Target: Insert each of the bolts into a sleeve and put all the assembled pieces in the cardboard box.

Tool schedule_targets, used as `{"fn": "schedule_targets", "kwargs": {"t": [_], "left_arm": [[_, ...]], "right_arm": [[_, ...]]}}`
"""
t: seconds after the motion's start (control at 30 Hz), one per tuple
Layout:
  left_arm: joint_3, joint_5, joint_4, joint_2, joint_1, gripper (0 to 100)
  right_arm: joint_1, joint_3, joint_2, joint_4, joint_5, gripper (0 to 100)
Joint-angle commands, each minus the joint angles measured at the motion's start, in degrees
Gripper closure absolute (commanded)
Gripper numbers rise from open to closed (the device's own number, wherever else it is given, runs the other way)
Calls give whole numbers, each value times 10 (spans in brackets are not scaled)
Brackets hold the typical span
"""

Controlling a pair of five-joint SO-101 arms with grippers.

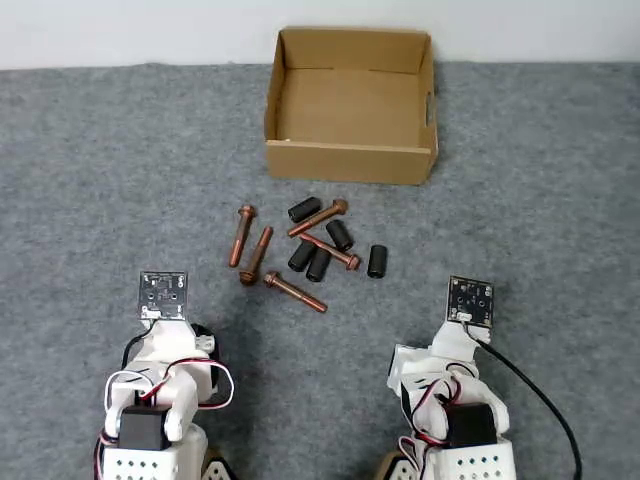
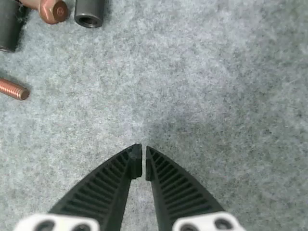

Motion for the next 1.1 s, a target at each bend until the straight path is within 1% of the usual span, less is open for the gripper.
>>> {"fn": "schedule_targets", "kwargs": {"t": [0.0,0.97,1.03,1.07], "left_arm": [[-5,-1,4,-5,-2,994],[-5,-1,4,-5,-2,994],[-5,-1,4,-5,-2,994],[-5,-1,4,-5,-2,994]], "right_arm": [[3,7,-5,4,-6,987],[1,7,-5,4,-6,987],[-7,7,-5,2,-5,987],[-22,7,-5,1,-5,985]]}}
